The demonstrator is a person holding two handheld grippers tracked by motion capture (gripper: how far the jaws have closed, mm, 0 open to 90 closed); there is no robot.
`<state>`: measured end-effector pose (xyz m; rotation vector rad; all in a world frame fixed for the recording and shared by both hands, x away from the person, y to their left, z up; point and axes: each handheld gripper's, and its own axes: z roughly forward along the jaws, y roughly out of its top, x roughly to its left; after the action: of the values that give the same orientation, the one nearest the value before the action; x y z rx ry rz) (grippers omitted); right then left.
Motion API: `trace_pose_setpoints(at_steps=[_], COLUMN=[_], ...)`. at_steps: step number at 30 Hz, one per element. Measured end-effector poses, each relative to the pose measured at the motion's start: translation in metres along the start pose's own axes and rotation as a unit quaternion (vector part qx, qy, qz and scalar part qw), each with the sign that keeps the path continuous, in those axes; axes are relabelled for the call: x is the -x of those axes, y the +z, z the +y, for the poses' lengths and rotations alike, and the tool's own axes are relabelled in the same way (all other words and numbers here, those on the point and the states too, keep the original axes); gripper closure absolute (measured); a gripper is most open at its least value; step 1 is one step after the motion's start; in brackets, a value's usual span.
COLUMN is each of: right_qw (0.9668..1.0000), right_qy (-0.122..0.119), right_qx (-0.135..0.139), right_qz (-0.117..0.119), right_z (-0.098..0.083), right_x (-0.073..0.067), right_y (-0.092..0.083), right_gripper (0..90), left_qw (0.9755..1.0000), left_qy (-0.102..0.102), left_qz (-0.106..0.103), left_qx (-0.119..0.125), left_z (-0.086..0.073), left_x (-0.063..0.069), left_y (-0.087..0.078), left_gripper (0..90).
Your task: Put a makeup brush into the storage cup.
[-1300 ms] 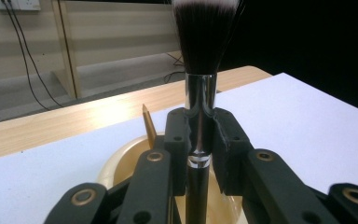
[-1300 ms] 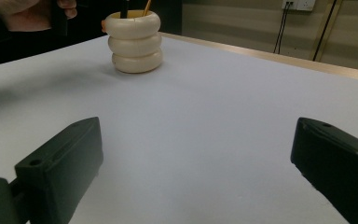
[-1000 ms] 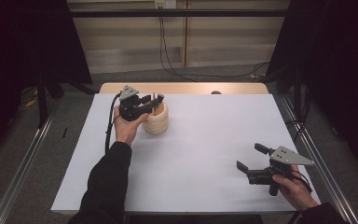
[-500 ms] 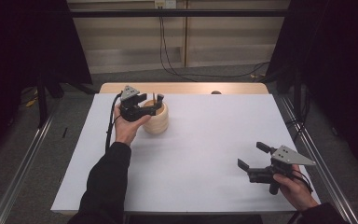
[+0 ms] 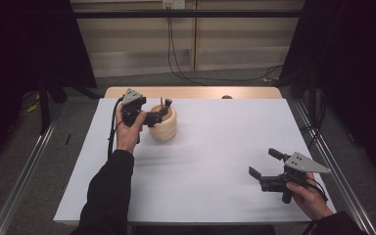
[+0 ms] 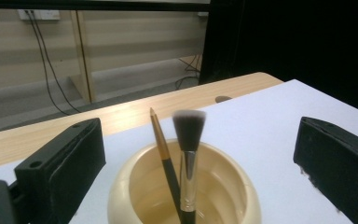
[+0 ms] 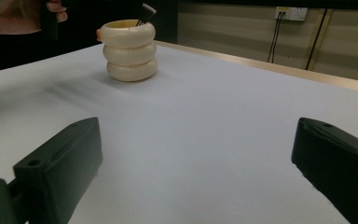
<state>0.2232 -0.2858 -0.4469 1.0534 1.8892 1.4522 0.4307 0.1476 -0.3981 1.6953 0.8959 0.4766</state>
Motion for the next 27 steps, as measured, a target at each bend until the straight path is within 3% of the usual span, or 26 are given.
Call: trace_pose_setpoints(at_steps=[7,12,21,24,27], right_qw=[1.0000,1.0000,0.9998,0.9998,0.9998], right_qy=[0.001,0.005,0.005,0.004,0.004], right_qx=[0.006,0.001,0.001,-0.001,-0.001], right_qz=[-0.005,-0.008,-0.018,-0.018,-0.019], right_z=[0.001,0.001,0.000,-0.001,-0.001], right_x=[0.001,0.000,0.002,0.001,0.002], right_y=[-0.001,-0.002,-0.005,-0.005,-0.005], right_gripper=[0.0,0.0,0.0,0.0,0.0], left_qw=[0.9997,0.9998,0.9998,0.9997,0.9997], left_qy=[-0.010,-0.004,-0.003,0.009,-0.002], left_qz=[-0.011,0.005,-0.001,0.003,-0.002], left_qx=[0.019,0.021,0.022,0.024,0.024], left_z=[0.000,-0.002,0.000,-0.003,-0.010], left_x=[0.005,0.007,0.014,0.018,0.020], left_y=[-0.005,-0.009,-0.020,-0.025,-0.030], left_gripper=[1.3,1.2,1.2,1.2,1.3])
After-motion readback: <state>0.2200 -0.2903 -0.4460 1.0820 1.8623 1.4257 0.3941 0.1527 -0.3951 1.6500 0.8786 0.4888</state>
